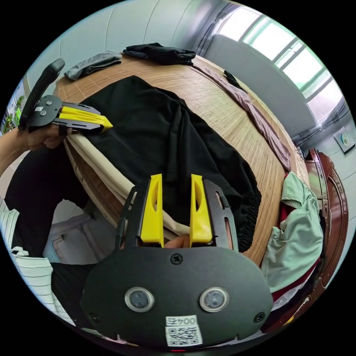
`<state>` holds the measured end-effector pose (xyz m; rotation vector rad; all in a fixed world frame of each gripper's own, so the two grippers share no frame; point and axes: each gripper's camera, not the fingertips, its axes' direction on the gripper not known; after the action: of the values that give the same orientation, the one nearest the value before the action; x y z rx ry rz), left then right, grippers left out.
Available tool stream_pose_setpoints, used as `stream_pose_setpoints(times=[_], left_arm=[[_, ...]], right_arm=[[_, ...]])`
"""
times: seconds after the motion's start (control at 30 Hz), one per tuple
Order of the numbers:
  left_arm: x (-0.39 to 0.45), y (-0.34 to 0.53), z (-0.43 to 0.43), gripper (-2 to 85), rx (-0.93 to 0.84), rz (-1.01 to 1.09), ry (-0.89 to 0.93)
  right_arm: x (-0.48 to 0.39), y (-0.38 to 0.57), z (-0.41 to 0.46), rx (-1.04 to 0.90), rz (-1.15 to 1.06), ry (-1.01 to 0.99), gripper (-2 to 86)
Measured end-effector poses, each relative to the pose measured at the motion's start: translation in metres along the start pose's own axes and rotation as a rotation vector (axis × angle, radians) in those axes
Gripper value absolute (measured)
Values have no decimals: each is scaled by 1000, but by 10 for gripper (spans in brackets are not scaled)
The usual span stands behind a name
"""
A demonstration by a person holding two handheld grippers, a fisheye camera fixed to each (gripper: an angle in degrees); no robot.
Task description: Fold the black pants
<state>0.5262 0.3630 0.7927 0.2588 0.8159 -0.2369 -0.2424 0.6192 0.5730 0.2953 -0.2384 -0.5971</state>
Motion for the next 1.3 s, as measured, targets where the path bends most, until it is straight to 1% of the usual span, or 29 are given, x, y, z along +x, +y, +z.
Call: stream_pose_setpoints(times=[0.1, 0.17, 0.33, 0.43, 0.5, 0.57, 0.63, 0.67, 0.7, 0.73, 0.8, 0.83, 0.9, 0.93, 0.97, 1.0, 1.03, 1.1, 1.17, 1.23, 1.3], left_arm=[[-3, 3, 0, 3, 7, -3, 10], [-4, 4, 0, 3, 7, -6, 16], [-7, 6, -1, 2, 0, 17, 17], [-9, 8, -1, 3, -3, 19, 18], [-9, 7, -1, 3, -9, 24, 15], [-8, 7, -2, 3, -16, 35, 8], [-10, 8, -2, 3, -20, 29, 13], [-11, 8, -3, 3, -20, 27, 17], [-13, 7, -5, 4, -24, 22, 24], [-17, 7, -8, 4, -32, 6, 31], [-28, 8, -16, 5, -39, -47, 64], [-38, 13, -27, 5, -2, -97, 83], [-55, 22, -47, 5, 44, -156, 86], [-67, 31, -63, 5, 67, -179, 63], [-72, 36, -71, 6, 76, -187, 48], [-84, 49, -87, 7, 93, -203, 15], [-95, 63, -101, 8, 105, -219, -11], [-106, 86, -116, 13, 97, -219, -45], [-110, 106, -122, 21, 63, -212, -51], [-102, 123, -118, 30, 10, -183, -36], [-91, 131, -110, 38, -28, -151, -58]], right_arm=[[18, -9, -6, -5, 4, 23, 39], [34, -18, -10, -12, -7, 8, 36], [99, -59, -18, 23, 40, 74, 34], [146, -87, 8, -41, 85, 87, 39], [183, -99, 43, -130, 187, 119, 44], [209, -96, 62, -206, 272, 103, 54], [228, -82, 52, -163, 389, 125, 56], [235, -66, 33, -68, 453, 75, 47], [238, -45, 14, 11, 488, -14, 35], [237, -34, 6, 42, 491, -66, 27], [225, 12, -14, 117, 463, -261, 10], [222, 23, -14, 108, 462, -285, 11], [220, 63, 7, -26, 480, -247, 14], [223, 73, 11, -56, 505, -234, 15], [232, 94, 10, -39, 571, -268, 12], [240, 117, -4, 70, 645, -367, 11], [243, 128, -11, 129, 680, -426, 11], [243, 165, -30, 316, 781, -641, 22], [232, 181, -31, 391, 799, -772, 39], [217, 187, -21, 417, 822, -915, 53], [191, 181, 10, 398, 852, -1160, 68]])
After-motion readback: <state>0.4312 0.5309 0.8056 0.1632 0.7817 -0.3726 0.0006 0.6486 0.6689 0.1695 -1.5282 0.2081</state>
